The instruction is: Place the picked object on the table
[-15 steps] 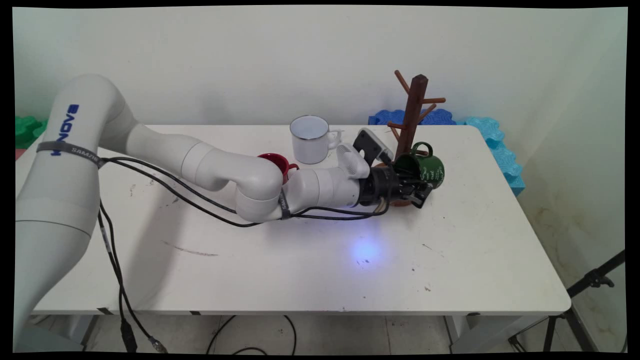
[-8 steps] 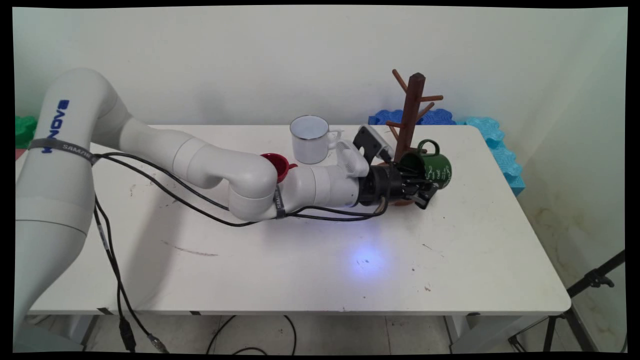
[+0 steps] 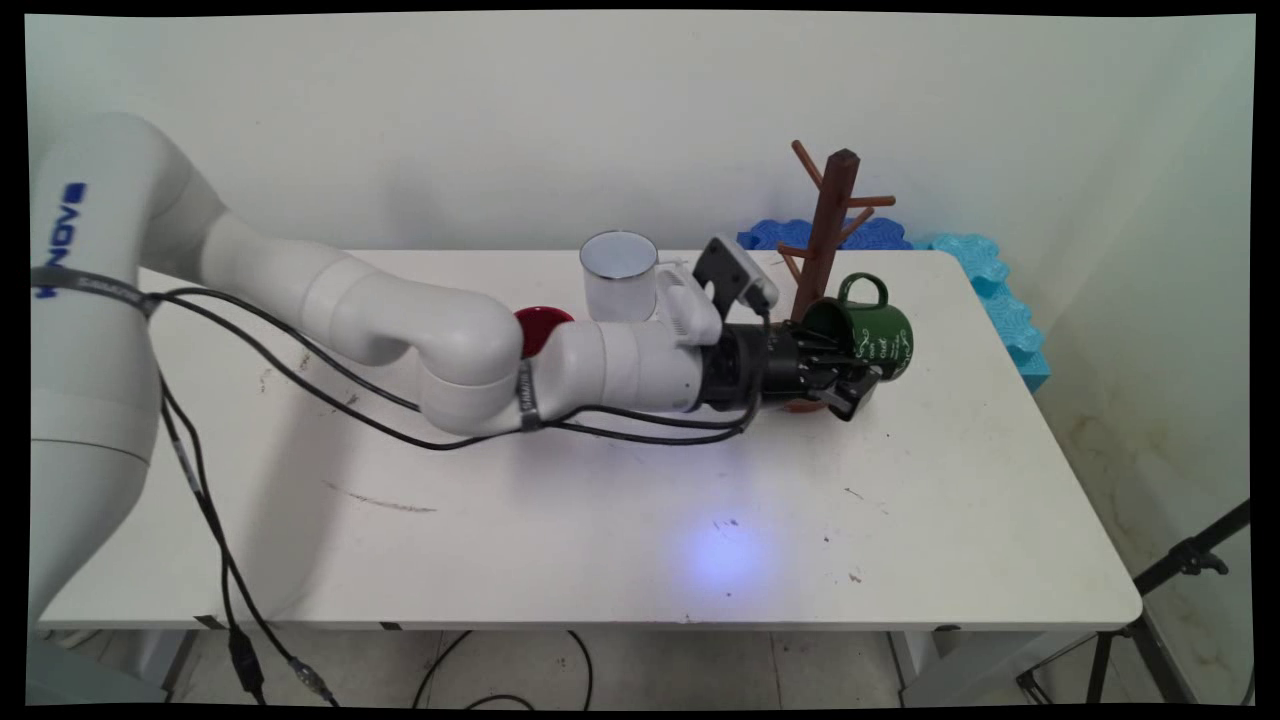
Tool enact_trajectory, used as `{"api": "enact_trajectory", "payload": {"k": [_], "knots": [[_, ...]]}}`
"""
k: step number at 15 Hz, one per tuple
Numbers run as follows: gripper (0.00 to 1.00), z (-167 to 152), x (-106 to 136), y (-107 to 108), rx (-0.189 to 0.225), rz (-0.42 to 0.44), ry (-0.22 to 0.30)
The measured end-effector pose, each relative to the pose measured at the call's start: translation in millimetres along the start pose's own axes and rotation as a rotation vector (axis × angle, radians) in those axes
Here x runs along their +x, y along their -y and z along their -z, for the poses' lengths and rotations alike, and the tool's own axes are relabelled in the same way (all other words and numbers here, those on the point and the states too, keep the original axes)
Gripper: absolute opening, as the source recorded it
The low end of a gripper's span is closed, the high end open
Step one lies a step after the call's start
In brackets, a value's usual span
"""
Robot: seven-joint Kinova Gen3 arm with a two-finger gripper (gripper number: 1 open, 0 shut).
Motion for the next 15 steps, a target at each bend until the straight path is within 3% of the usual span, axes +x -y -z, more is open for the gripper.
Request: {"api": "enact_trajectory", "payload": {"k": [6,15], "knots": [[0.00,37,21,-8,-0.040,0.007,0.018],[0.00,113,81,-3,-0.128,-0.027,0.023]]}}
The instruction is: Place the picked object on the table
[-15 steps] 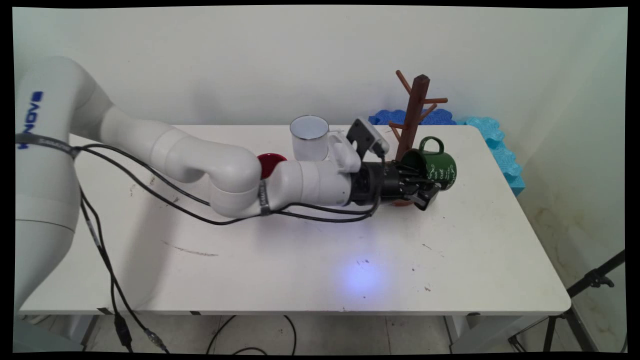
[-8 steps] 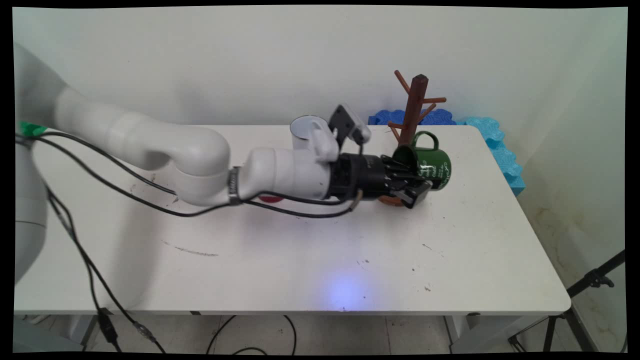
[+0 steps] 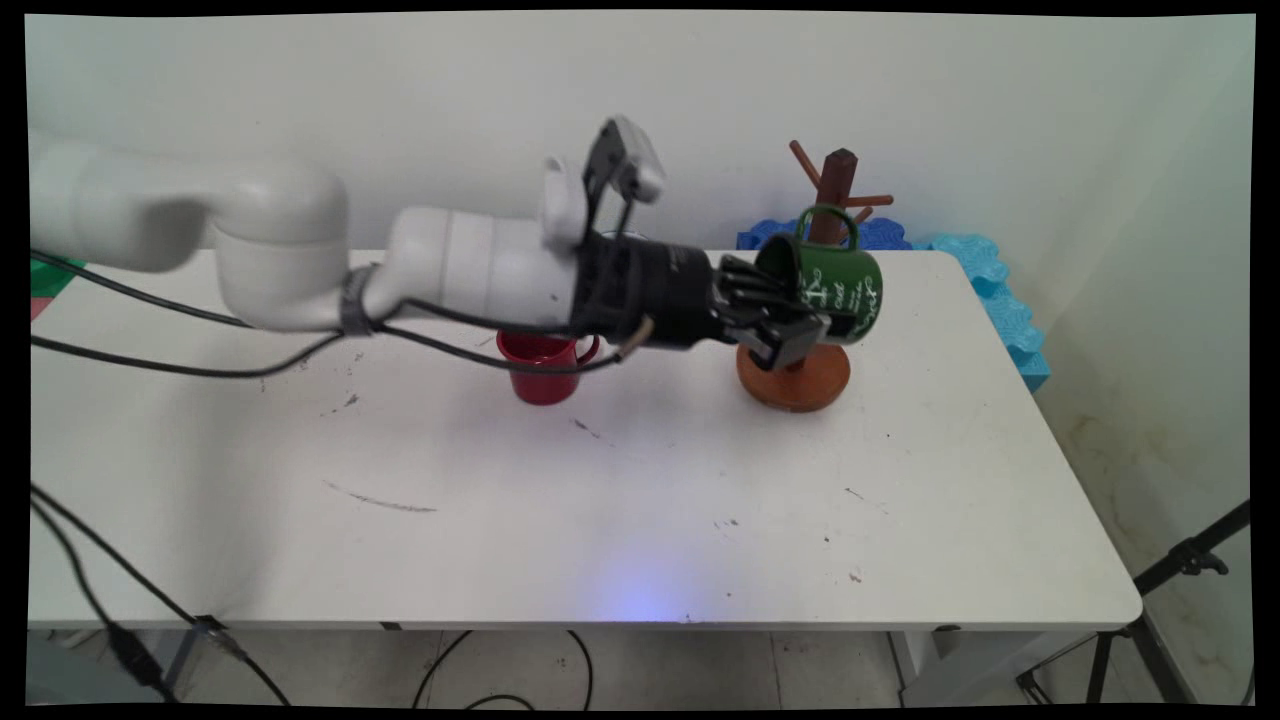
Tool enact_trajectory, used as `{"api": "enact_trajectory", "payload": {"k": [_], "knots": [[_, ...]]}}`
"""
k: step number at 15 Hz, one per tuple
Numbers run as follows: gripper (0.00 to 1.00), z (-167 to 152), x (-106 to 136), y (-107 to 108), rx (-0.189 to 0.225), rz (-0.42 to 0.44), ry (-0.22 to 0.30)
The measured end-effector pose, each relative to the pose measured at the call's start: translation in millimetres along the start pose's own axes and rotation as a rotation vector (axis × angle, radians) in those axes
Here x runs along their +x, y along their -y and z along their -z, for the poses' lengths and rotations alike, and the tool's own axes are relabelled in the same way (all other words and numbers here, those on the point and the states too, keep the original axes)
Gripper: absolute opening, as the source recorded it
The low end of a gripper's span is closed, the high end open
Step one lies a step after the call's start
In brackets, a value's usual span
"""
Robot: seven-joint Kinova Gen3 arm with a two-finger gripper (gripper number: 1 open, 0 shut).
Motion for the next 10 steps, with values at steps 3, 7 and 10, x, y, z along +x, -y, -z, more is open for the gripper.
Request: {"api": "enact_trajectory", "payload": {"k": [3,7,10], "knots": [[0.00,15,9,5,-0.005,-0.016,0.011],[0.00,28,14,8,-0.006,-0.036,0.017],[0.00,41,14,8,-0.019,-0.039,0.049]]}}
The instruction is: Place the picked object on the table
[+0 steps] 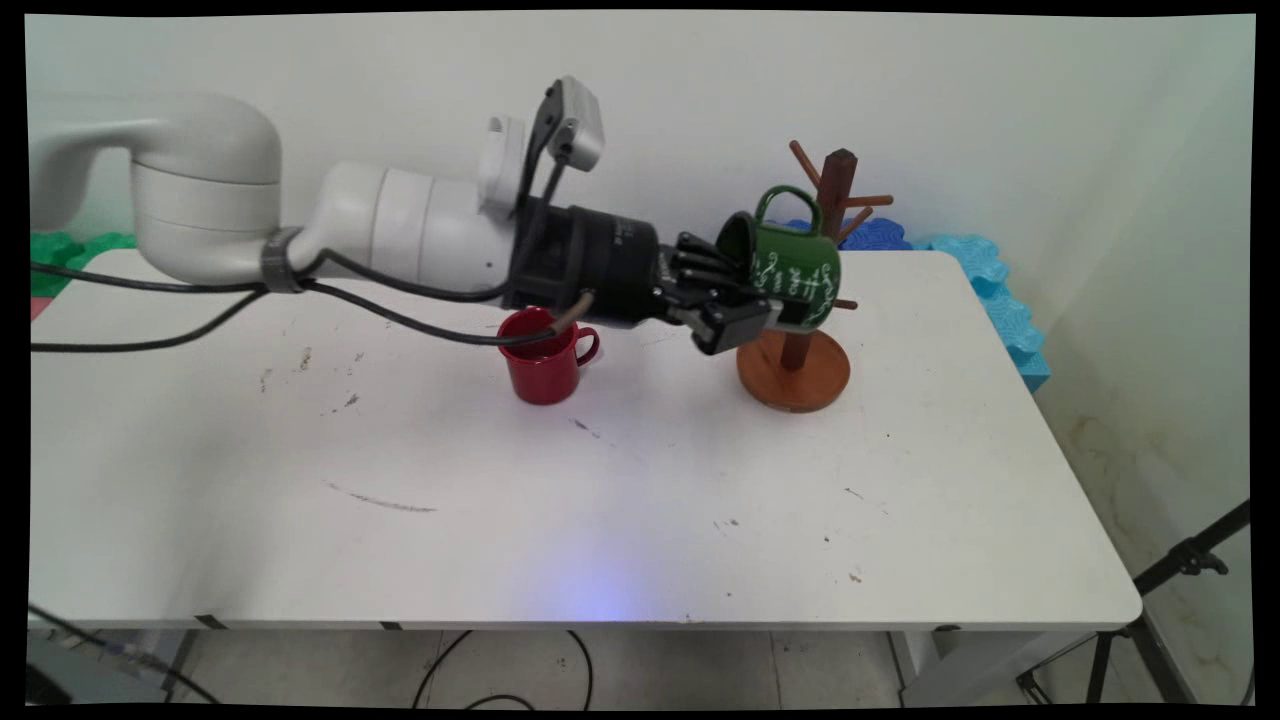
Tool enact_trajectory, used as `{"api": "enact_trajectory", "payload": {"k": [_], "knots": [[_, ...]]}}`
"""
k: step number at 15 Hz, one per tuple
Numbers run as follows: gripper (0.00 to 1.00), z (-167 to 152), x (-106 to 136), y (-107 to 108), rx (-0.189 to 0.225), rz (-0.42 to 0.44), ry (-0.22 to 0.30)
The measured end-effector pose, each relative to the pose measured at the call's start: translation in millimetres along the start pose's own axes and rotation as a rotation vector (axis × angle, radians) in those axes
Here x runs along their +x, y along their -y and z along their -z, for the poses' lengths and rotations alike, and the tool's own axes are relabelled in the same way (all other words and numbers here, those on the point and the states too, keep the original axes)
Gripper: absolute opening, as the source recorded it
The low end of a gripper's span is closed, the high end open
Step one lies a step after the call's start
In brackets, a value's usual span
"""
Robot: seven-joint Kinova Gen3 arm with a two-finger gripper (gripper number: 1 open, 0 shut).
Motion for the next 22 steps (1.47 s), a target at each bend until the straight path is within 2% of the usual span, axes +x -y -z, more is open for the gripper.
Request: {"api": "enact_trajectory", "payload": {"k": [4,11,19,22], "knots": [[0.00,30,6,8,-0.007,-0.002,0.070],[0.00,90,31,31,-0.006,-0.027,0.189],[0.00,129,35,42,-0.026,-0.072,0.370],[0.00,140,30,45,-0.033,-0.109,0.469]]}}
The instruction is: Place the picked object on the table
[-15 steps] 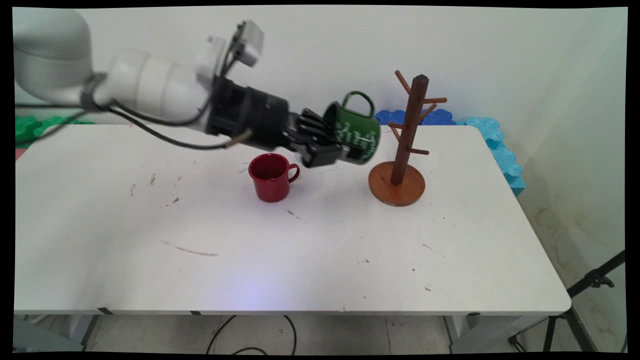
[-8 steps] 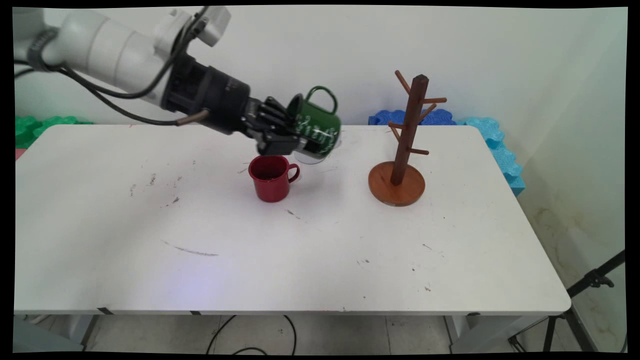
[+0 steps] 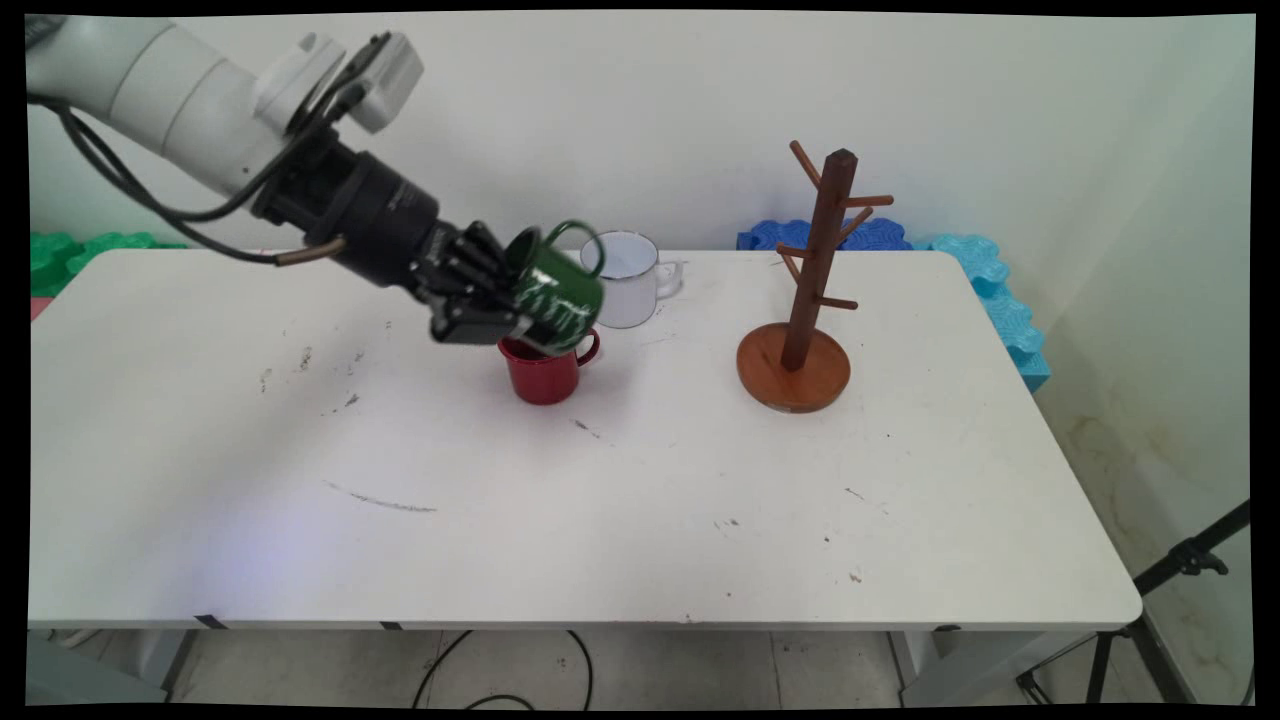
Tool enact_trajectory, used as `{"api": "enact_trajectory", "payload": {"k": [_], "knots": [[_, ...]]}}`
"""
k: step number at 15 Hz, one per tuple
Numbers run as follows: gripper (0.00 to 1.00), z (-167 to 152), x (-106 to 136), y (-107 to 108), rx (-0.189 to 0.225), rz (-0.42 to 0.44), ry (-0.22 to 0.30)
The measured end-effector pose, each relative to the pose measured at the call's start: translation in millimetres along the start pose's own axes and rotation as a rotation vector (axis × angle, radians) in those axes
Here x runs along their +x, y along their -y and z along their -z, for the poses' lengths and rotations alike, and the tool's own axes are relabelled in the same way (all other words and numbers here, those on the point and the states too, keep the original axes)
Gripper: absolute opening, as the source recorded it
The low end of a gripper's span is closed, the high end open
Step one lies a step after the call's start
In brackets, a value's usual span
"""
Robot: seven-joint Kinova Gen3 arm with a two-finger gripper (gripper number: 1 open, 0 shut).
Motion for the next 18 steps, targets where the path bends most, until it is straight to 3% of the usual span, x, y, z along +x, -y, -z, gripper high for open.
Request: {"api": "enact_trajectory", "payload": {"k": [9,18], "knots": [[0.00,-9,-27,7,-0.001,-0.043,0.294],[0.00,-61,-45,13,-0.005,-0.067,0.444]]}}
